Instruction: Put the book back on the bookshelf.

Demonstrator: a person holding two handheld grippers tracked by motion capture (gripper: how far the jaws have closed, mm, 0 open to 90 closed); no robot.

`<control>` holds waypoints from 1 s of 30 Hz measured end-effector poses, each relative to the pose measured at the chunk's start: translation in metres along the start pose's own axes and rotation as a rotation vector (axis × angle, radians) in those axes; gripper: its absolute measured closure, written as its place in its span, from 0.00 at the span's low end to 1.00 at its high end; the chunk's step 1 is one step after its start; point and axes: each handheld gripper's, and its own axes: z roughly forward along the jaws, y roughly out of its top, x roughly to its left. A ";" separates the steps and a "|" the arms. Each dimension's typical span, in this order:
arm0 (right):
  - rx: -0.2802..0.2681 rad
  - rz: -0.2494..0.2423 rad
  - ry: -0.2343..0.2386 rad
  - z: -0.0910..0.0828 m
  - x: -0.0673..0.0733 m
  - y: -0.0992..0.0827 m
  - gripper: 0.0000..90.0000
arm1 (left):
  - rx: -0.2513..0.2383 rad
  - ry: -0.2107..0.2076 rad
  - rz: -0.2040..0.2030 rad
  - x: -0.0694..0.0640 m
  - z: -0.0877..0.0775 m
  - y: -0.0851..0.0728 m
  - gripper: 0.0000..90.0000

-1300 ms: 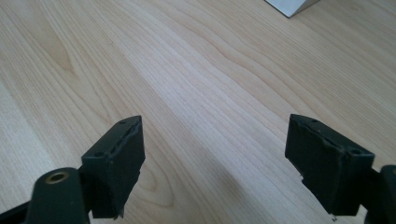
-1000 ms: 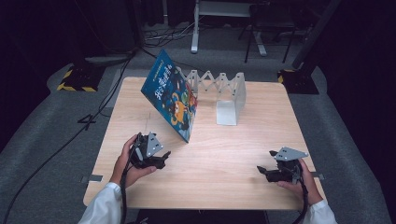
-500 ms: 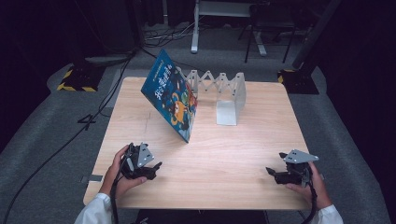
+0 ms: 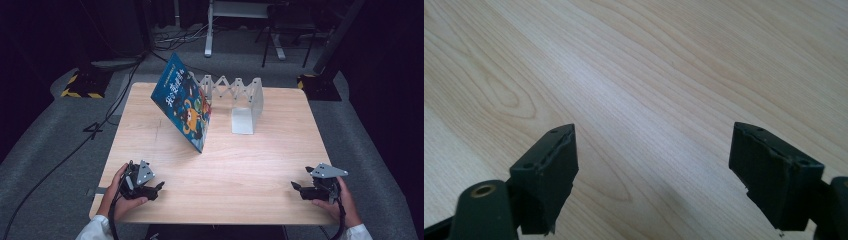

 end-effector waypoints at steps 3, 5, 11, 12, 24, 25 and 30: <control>-0.002 0.018 0.002 -0.001 -0.003 -0.007 0.23 | -0.013 -0.007 -0.033 0.003 -0.002 -0.009 0.19; -0.003 0.032 0.005 -0.002 -0.005 -0.010 0.23 | -0.018 -0.013 -0.051 0.006 -0.004 -0.013 0.19; -0.002 0.074 0.000 -0.004 -0.011 -0.021 0.23 | -0.021 -0.018 -0.123 0.016 -0.009 -0.028 0.19; -0.002 0.080 -0.001 -0.004 -0.012 -0.022 0.23 | -0.021 -0.028 -0.134 0.018 -0.010 -0.031 0.19; -0.005 0.190 -0.002 -0.003 -0.024 -0.042 0.21 | -0.022 -0.091 -0.288 0.030 -0.008 -0.052 0.18; -0.009 0.202 -0.003 -0.002 -0.025 -0.043 0.21 | -0.019 -0.095 -0.268 0.030 -0.008 -0.052 0.18; -0.013 0.215 0.001 -0.001 -0.025 -0.043 0.20 | -0.014 -0.073 -0.283 0.027 -0.009 -0.053 0.18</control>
